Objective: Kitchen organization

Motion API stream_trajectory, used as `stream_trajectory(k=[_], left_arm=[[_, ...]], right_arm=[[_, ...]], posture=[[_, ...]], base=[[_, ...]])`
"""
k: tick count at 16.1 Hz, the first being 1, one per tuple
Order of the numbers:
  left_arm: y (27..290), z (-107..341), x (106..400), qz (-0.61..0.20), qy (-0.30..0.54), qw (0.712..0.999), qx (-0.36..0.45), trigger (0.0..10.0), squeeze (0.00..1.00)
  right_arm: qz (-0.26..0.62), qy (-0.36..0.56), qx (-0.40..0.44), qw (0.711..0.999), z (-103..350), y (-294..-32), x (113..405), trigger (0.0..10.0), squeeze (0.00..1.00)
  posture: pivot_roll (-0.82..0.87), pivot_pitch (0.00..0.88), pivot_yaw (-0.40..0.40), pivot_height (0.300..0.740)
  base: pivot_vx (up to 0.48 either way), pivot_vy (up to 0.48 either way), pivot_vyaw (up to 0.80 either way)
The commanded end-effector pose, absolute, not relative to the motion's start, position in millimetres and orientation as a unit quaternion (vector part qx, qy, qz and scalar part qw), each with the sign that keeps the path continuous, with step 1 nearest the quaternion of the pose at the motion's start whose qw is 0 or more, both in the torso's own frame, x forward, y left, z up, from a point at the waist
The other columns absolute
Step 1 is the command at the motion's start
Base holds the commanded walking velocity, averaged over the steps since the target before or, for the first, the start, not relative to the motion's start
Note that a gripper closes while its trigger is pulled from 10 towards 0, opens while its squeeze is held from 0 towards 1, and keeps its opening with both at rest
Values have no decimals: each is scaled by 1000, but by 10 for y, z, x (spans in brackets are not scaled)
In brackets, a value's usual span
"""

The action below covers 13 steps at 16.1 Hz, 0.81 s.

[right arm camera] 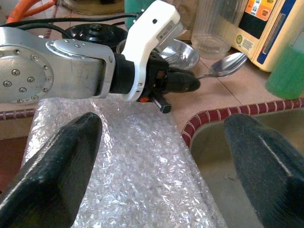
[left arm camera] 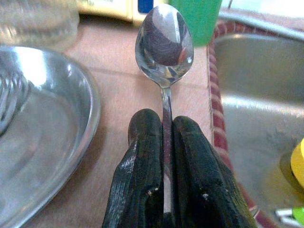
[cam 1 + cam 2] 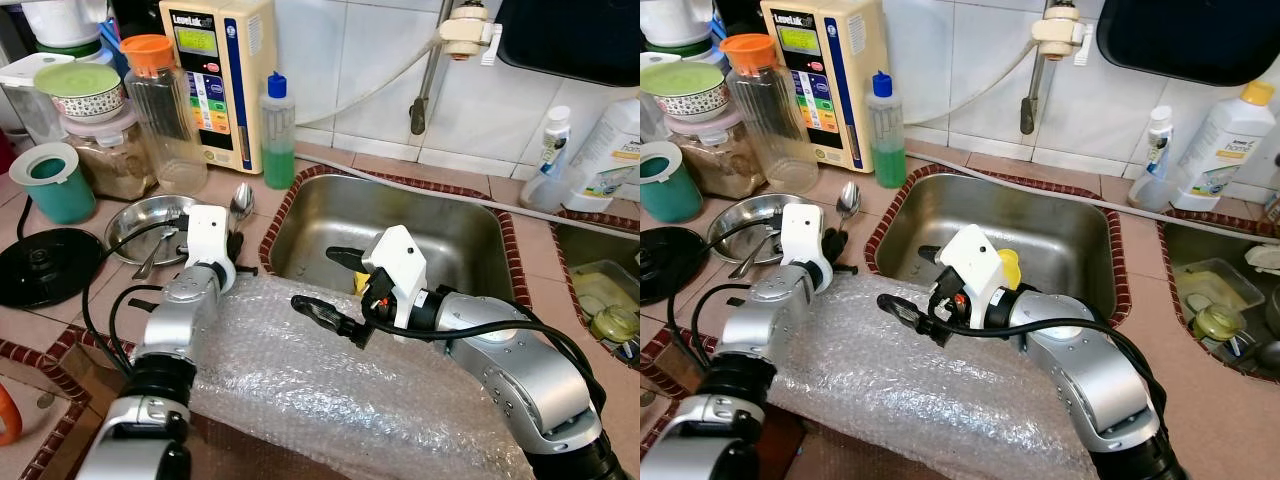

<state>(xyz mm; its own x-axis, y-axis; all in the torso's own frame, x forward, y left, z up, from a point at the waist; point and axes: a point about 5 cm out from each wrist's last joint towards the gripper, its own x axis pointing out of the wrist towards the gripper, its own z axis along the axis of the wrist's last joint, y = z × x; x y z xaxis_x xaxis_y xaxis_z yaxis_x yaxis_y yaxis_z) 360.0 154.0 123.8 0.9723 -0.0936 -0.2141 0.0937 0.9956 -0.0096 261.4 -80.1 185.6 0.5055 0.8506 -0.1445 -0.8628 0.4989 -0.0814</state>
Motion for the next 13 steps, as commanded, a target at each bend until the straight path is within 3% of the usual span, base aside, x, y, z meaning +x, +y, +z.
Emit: stream_trajectory(k=[1,6,10,13], left_arm=[[1489,1338,3602,-52,73,996,1,0,0],[1266,1616,3552,-114,-38,993,-5,0,0],[1062,1766,3478,-191,-91,977,9,0,0],[914,1824,3380,-257,-124,958,32,0,0]], right_arm=[[492,39,-79,866,1857,-804,2620,10000,0],[458,20,-67,886,1911,-850,2733,10000,0],[368,-27,-28,929,2065,-989,2963,10000,0],[322,-57,18,945,2164,-1083,3064,10000,0]], posture=[[1,0,-24,740],[4,0,-22,740],[10,0,-19,740],[11,0,-17,740]], base=[[0,0,0],[0,0,0],[0,0,0],[0,0,0]])
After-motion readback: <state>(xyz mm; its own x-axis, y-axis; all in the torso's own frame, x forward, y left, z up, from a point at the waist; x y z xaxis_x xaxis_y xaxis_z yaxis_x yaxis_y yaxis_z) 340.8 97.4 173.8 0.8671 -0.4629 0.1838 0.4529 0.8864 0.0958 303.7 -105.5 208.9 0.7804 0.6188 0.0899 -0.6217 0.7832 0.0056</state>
